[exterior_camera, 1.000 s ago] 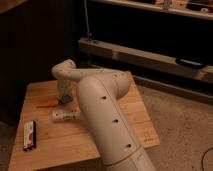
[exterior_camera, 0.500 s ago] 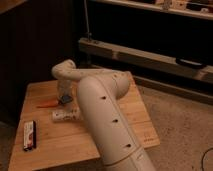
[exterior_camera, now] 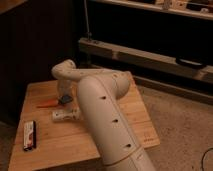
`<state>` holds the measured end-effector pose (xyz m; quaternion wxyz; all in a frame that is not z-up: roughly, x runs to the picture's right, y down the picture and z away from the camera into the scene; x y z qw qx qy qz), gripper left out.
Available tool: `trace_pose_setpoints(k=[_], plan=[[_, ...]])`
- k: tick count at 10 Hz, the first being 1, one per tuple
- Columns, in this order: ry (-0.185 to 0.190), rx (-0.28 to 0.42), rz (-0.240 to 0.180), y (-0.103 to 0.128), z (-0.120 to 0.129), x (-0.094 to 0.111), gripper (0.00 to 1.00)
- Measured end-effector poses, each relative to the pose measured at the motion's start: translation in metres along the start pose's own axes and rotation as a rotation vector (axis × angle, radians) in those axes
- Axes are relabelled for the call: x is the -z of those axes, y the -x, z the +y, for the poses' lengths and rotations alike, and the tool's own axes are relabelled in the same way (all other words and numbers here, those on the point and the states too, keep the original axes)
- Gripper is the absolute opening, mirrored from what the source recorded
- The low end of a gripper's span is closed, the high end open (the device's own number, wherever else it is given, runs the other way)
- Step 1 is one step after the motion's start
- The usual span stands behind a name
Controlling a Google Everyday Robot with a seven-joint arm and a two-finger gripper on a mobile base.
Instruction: Wipe the white sponge on the table
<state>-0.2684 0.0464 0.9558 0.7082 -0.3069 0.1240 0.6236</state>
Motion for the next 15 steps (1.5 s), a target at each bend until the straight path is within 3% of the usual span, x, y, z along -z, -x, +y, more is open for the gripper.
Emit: trace_pose_setpoints(k=[5, 9, 10, 13, 15], plan=[[-0.001, 0.024, 0.020, -0.014, 0.003, 0.001, 0.34], [0.025, 0.124, 0.090, -0.070, 0.043, 0.006, 0.34], [0.020, 0.123, 0.111, -0.087, 0.041, 0.008, 0.34], [-0.008, 0.062, 0.154, -0.132, -0.001, 0.021, 0.34], [-0.033, -0.017, 0.169, -0.158, -0.038, 0.030, 0.34]])
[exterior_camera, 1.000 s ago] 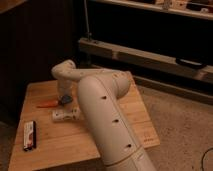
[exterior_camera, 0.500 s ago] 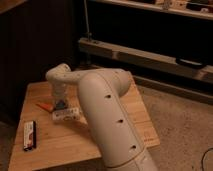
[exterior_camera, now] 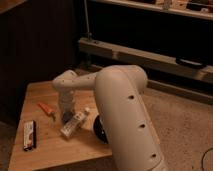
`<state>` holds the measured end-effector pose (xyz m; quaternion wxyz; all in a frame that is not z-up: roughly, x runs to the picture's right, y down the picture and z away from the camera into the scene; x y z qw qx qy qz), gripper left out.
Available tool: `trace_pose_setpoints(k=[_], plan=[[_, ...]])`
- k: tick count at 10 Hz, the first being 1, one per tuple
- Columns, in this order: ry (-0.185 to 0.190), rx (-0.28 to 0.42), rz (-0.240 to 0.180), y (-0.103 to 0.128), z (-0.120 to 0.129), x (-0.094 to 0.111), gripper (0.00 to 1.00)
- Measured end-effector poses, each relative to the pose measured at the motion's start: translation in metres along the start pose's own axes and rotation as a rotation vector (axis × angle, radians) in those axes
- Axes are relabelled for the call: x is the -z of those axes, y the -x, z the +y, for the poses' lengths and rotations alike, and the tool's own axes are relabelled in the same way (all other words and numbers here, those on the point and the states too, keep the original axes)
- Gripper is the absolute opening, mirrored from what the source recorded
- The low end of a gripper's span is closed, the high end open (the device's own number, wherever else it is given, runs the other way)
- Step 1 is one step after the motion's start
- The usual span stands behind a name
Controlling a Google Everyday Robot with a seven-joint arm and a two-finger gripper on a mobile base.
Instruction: Wipe the white sponge on the table
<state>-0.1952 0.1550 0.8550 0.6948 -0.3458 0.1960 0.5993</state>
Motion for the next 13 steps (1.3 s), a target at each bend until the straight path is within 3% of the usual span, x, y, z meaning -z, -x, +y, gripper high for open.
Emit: trace_pose_setpoints(k=[3, 5, 6, 9, 11, 12, 13], plan=[[-0.028, -0.149, 0.000, -0.014, -0.057, 0.006, 0.34], [-0.044, -0.208, -0.027, 0.001, -0.085, 0.014, 0.34], [-0.047, -0.233, -0.058, 0.019, -0.095, 0.020, 0.34], [-0.033, -0.259, -0.093, 0.069, -0.109, 0.025, 0.34], [-0.009, -0.255, -0.090, 0.114, -0.096, 0.012, 0.34], [0.000, -0.251, -0.094, 0.127, -0.088, 0.008, 0.34], [-0.006, -0.245, -0.098, 0.125, -0.089, 0.009, 0.34]])
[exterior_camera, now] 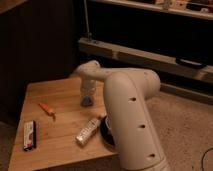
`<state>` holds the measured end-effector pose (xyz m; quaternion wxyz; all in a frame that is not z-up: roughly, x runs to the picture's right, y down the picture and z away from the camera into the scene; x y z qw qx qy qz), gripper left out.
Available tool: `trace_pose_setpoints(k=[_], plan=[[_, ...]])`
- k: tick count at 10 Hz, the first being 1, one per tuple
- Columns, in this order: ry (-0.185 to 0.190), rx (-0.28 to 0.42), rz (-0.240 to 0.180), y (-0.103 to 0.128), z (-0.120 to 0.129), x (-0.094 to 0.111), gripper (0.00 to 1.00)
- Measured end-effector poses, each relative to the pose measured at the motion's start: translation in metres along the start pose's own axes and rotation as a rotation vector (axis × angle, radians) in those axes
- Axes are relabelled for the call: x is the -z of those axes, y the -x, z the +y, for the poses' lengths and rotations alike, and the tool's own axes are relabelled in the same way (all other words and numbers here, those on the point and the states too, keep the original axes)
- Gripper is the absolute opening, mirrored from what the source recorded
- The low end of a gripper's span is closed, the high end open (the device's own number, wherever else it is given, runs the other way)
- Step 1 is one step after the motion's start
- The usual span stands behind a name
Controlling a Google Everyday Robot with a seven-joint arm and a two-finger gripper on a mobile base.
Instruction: Wipe the white sponge on the table
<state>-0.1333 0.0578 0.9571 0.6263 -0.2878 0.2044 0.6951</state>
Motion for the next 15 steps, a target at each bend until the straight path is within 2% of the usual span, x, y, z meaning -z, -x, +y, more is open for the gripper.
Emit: trace_pose_setpoints(k=[5, 7, 10, 12, 14, 15], plan=[[-0.005, 0.005, 0.006, -0.002, 0.001, 0.003, 0.34], [0.006, 0.099, -0.006, -0.007, 0.036, 0.004, 0.34], [0.030, 0.232, -0.027, 0.000, 0.118, 0.000, 0.34], [0.045, 0.337, -0.024, -0.008, 0.175, -0.006, 0.34], [0.052, 0.400, -0.005, -0.024, 0.203, -0.012, 0.34], [0.054, 0.418, 0.012, -0.035, 0.207, -0.014, 0.34]])
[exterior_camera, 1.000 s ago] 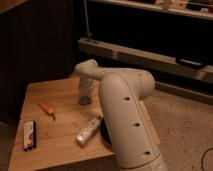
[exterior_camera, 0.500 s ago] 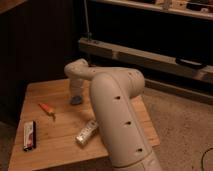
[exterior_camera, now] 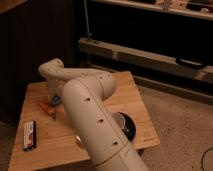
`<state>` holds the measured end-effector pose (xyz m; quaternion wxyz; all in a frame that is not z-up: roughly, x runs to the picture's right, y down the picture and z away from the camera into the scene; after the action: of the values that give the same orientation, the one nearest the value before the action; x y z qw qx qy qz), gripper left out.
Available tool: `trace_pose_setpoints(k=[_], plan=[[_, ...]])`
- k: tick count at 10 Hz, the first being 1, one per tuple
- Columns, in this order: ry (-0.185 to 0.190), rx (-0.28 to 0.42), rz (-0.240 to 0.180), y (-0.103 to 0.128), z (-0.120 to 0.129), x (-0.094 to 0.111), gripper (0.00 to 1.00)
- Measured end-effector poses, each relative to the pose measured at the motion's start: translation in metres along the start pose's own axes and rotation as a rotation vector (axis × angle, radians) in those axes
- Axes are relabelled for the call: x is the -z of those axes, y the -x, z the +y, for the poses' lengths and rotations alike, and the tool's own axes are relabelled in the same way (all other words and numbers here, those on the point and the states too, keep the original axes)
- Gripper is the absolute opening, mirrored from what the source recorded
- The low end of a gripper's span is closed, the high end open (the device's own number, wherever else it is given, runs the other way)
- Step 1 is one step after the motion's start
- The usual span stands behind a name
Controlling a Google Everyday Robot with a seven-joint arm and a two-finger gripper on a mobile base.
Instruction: Wipe the white sponge on the table
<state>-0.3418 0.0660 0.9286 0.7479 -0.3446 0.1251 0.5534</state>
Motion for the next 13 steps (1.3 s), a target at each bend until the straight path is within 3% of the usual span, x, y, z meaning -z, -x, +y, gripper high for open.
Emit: trace_pose_setpoints(k=[3, 5, 9, 11, 13], plan=[[0.023, 0.008, 0.026, -0.042, 0.001, 0.003, 0.34], [0.031, -0.016, 0.038, -0.083, -0.018, 0.012, 0.34], [0.035, -0.137, 0.073, -0.168, -0.065, 0.032, 0.34], [0.028, -0.212, 0.084, -0.184, -0.087, 0.036, 0.34], [0.022, -0.270, 0.082, -0.182, -0.104, 0.036, 0.34]])
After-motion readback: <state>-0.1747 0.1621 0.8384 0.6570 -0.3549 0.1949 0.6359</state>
